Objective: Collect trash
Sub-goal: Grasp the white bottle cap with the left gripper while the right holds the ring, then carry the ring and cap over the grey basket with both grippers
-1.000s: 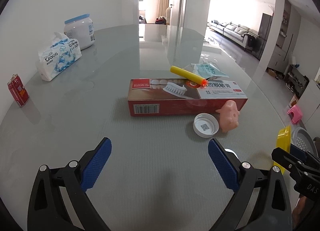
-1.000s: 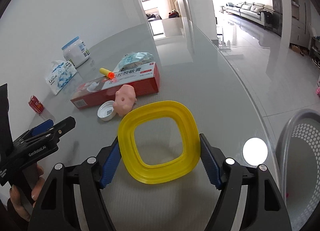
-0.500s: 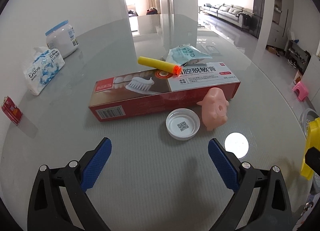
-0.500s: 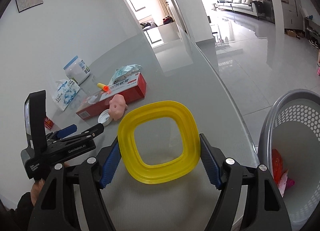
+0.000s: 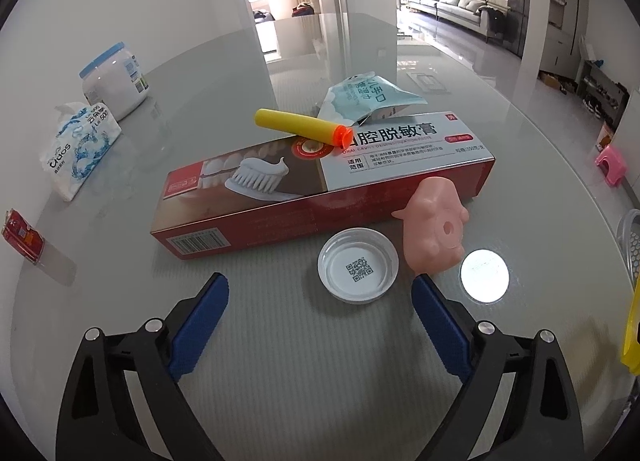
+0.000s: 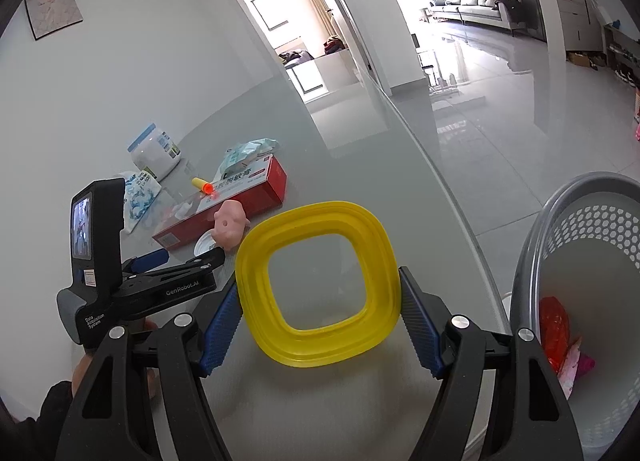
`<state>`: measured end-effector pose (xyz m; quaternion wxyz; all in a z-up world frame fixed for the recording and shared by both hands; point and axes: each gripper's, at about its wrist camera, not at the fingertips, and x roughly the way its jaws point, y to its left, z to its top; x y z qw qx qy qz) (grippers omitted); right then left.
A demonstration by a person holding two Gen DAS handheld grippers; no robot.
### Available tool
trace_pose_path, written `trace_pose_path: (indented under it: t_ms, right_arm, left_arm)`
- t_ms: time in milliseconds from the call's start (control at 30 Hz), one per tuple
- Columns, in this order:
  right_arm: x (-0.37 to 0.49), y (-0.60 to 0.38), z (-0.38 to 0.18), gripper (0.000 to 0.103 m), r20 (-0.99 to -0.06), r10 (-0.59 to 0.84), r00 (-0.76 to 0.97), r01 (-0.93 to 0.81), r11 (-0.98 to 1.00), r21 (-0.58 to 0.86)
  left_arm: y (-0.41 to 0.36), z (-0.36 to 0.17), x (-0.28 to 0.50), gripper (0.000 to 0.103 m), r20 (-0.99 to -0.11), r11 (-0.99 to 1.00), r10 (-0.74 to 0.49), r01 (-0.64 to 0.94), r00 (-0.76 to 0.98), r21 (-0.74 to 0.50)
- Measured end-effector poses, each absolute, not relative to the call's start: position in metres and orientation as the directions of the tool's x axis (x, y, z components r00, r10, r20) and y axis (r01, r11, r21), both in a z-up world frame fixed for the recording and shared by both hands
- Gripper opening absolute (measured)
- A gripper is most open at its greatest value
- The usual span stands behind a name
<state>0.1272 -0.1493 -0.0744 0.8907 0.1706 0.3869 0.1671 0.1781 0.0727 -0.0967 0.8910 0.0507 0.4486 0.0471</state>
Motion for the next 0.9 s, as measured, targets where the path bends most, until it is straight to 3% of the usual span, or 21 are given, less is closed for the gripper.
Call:
trace_pose_path:
  t_ms: [100,200,433,900]
  right_arm:
    - [0.128,-0.152,-0.077,0.071,-0.635,0.438,0.637,-0.164,0.881,0.443]
    - [0.129,-0.151,-0.079,0.071,-0.638,0.438,0.634,-0.164,0.882,0.442]
    - [0.132,-0.149,-0.078,0.071,-0.637,0.442,0.632,-0.164,0.879,0.447]
    - [0.112,-0.145,-0.061,0.071,-0.634,0.424,0.646,-0.17,0.89,0.422]
  left_arm:
    - [0.071,-0.096,0.179,0.087,-0.793,0.991,0.126,-0.036,0.596,0.13]
    - [0.07,-0.096,0.18,0.077,-0.793,0.993,0.104,-0.023,0.6,0.113]
    - [0.07,-0.095,0.174,0.04,-0.794,0.999,0.03,0.017,0.608,0.05]
    - [0.077,-0.088,0.136,0.039,-0.778,1.0,-0.009,0.009,0.629,-0.005]
